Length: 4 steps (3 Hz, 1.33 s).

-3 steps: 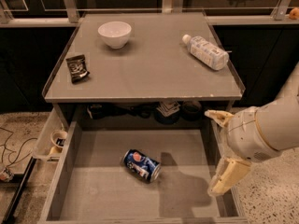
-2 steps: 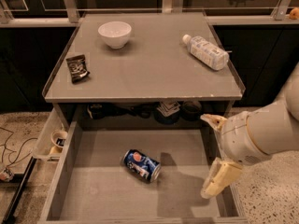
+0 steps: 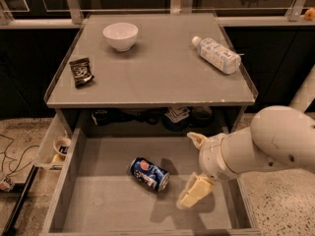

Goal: Pick pepsi can from top drawer and place on counter

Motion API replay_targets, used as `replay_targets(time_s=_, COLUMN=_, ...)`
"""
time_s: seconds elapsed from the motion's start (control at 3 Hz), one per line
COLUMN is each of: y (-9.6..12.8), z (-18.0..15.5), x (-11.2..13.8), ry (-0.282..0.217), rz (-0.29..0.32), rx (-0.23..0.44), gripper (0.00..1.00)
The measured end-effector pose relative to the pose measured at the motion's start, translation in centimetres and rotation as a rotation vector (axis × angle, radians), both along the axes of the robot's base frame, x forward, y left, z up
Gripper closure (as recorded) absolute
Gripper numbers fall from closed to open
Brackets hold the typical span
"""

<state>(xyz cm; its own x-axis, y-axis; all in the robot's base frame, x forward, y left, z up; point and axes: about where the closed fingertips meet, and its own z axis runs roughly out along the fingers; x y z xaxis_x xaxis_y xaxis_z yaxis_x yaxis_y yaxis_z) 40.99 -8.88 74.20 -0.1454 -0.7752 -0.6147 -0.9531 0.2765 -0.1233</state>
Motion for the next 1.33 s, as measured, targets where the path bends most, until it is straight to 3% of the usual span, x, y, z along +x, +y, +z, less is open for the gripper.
replay_targets(time_s=0.33, y=1.5, z=-1.6, x=1.5, ry=-0.021, rz=-0.045, rx=0.03, gripper=0.0)
replay_targets(time_s=0.67, y=1.8, z=-1.8, x=1.3, ry=-0.022, rz=-0.051, rx=0.037, gripper=0.0)
replay_targets(time_s=1.33, y=6.8, z=-7.2, x=1.3, ry=0.064, rz=-0.053, rx=0.131, gripper=0.0)
